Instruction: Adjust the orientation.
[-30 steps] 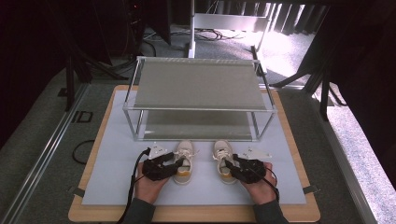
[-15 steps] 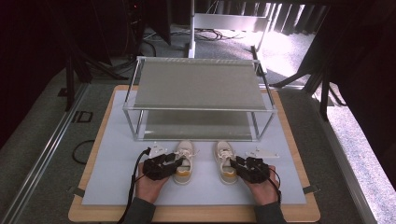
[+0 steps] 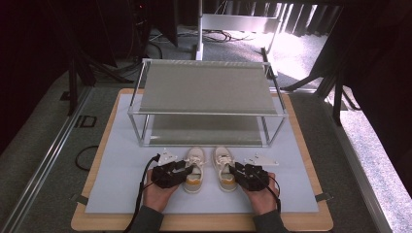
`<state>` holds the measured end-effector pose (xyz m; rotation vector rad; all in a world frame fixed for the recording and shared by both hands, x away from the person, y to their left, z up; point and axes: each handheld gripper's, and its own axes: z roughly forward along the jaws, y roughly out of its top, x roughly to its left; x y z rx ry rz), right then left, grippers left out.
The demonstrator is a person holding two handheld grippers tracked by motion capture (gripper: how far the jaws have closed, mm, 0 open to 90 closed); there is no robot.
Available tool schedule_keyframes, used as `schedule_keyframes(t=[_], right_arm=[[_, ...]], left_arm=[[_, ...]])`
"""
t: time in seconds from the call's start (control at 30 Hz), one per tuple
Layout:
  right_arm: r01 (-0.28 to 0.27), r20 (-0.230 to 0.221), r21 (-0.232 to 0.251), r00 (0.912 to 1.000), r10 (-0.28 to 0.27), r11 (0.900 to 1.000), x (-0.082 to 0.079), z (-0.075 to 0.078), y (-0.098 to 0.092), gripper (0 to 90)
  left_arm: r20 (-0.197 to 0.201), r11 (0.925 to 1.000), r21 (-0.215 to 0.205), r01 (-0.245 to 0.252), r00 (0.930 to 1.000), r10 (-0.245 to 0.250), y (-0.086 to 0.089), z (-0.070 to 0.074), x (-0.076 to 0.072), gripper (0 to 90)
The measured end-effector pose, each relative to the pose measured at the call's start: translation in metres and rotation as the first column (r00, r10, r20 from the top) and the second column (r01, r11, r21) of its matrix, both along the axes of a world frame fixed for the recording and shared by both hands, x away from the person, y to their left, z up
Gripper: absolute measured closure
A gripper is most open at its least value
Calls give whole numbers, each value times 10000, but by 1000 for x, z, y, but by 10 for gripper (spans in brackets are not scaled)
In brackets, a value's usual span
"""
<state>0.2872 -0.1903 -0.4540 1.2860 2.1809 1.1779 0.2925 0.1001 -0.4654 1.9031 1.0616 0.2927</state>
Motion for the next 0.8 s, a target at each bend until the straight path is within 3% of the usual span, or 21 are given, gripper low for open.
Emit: schedule_keyframes(t=[0.8], right_arm=[[-468,-326,252,9983,476,9986,-10,2,8,674]], left_arm=[[12,9998,-123,161,9999,-161,-11,1,-6,562]])
